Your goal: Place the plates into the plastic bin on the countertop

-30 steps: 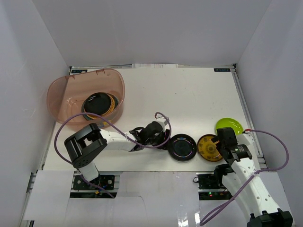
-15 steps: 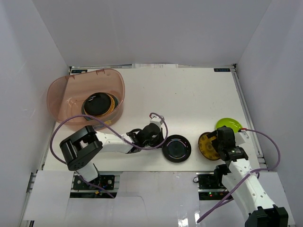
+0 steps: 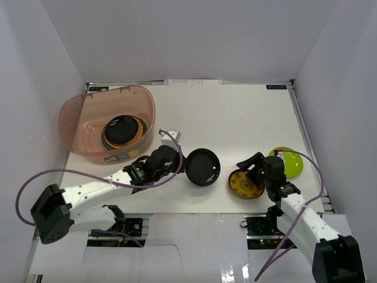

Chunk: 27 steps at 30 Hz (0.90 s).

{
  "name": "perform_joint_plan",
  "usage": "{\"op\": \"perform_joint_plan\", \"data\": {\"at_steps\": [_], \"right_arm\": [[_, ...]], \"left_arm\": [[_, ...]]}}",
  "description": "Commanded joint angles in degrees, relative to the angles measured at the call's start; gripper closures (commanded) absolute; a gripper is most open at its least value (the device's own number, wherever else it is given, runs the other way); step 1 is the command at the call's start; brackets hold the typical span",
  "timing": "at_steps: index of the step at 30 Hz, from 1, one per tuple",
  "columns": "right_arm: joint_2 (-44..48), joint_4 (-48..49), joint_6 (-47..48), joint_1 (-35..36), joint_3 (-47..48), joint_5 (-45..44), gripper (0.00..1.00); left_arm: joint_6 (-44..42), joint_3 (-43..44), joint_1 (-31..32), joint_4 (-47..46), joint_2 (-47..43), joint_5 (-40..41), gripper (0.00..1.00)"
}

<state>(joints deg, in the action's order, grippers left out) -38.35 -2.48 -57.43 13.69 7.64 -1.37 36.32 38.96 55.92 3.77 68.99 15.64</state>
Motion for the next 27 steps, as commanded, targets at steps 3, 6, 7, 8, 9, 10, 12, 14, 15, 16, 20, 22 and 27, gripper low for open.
{"op": "perform_joint_plan", "data": {"at_steps": [3, 6, 7, 8, 9, 10, 12, 14, 15, 16, 20, 22, 27], "right_arm": [[-11.2, 0.1, 13.2, 5.1, 11.9, 4.3, 0.24], [-8.9, -6.7, 17.4, 5.7, 17.7, -0.5, 0.21], [-7.5, -8.1, 17.7, 5.8, 17.7, -1.3, 0.21], [-6.2, -10.0, 17.9, 5.7, 17.1, -2.0, 0.21], [-4.0, -10.9, 17.7, 5.7, 16.4, -1.8, 0.21], [-3.2, -11.7, 17.3, 5.7, 15.6, -1.5, 0.21], [-1.7, -12.7, 15.4, 6.3, 11.8, 0.7, 0.21], [-0.4, -12.7, 14.5, 7.2, 7.2, 0.2, 0.22], [-0.2, -12.6, 14.1, 8.0, 6.0, -0.2, 0.23], [-0.3, -11.8, 13.6, 8.0, 4.7, -0.3, 0.24], [-7.5, -0.4, 13.0, 9.9, 0.9, 6.9, 0.35], [-12.4, 7.0, 13.5, 12.5, 2.4, 7.3, 0.35], [-32.8, 20.2, 16.1, 19.3, 13.9, 9.4, 0.36]], "left_arm": [[-2.0, 3.4, -3.9, 9.8, -13.3, 4.6, 1.0], [-2.8, 6.1, -4.7, 12.2, -15.5, 4.3, 1.0], [-2.9, 6.6, -4.8, 12.6, -15.6, 4.1, 1.0], [-2.9, 7.2, -4.9, 12.8, -15.7, 4.0, 1.0], [-3.0, 7.4, -4.9, 12.7, -16.0, 3.7, 1.0], [-3.0, 7.4, -5.1, 12.6, -16.2, 3.4, 1.0], [-3.3, 7.9, -5.4, 12.8, -16.4, 2.7, 1.0], [-4.0, 8.6, -5.6, 13.8, -16.8, 2.4, 1.0], [-4.4, 9.7, -5.7, 14.2, -17.5, 2.4, 1.0], [-4.8, 10.3, -5.8, 14.7, -17.9, 2.4, 1.0], [-7.6, 14.6, -5.9, 18.6, -20.1, 4.9, 1.0], [-9.3, 16.6, -6.1, 20.0, -21.1, 7.9, 1.0], [-11.2, 18.8, -6.9, 23.2, -22.0, 12.1, 1.0]]}}
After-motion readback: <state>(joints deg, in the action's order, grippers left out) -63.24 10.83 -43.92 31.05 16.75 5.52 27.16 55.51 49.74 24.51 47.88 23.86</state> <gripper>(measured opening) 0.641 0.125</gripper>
